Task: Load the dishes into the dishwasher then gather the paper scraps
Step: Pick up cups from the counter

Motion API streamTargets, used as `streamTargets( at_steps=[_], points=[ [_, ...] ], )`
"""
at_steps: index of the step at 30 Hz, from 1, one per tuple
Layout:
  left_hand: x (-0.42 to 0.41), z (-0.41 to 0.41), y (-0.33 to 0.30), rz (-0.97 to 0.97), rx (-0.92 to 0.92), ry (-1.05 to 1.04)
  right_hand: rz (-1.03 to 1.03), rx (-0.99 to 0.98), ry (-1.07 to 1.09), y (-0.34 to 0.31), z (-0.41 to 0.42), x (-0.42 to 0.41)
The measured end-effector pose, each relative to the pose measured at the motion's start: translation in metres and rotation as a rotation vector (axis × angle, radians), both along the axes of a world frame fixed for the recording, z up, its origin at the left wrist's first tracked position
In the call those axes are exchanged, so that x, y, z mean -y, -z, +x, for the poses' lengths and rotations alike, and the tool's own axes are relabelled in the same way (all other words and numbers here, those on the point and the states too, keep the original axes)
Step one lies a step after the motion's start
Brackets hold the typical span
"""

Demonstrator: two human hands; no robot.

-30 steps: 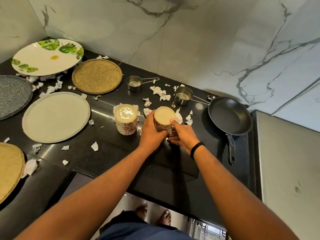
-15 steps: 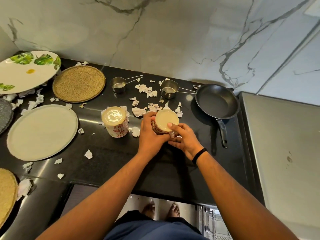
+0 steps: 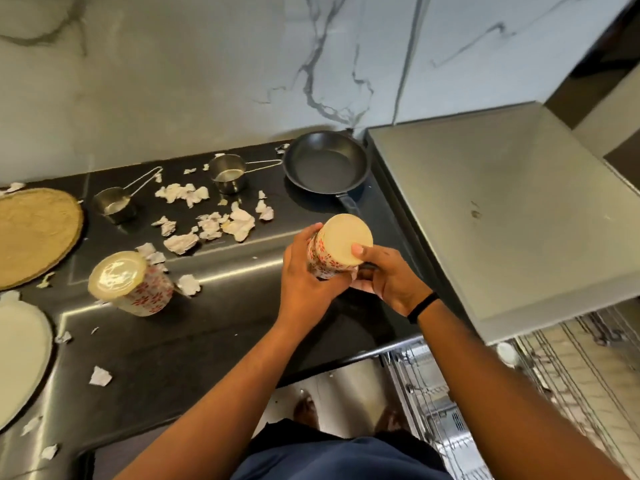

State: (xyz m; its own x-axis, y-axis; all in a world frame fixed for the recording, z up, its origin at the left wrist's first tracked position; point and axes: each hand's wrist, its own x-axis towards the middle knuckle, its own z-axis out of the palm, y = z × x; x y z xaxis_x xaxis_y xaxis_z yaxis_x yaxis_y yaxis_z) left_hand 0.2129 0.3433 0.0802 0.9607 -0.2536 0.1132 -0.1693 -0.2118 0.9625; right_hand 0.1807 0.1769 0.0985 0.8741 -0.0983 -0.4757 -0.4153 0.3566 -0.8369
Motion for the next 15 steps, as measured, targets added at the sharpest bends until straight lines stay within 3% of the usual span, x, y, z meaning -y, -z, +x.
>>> streamTargets(
  at_steps=[7,15],
  points=[
    [0.094,-0.055,0.007,0.027,-0.013,0.235,-0.069,-0.013,0.124,0.000,-0.090,0.086],
    [0.208,-0.129,0.005,0.054,-0.037,0.490,0.029,0.010,0.323,0.008,-0.207,0.185]
  ],
)
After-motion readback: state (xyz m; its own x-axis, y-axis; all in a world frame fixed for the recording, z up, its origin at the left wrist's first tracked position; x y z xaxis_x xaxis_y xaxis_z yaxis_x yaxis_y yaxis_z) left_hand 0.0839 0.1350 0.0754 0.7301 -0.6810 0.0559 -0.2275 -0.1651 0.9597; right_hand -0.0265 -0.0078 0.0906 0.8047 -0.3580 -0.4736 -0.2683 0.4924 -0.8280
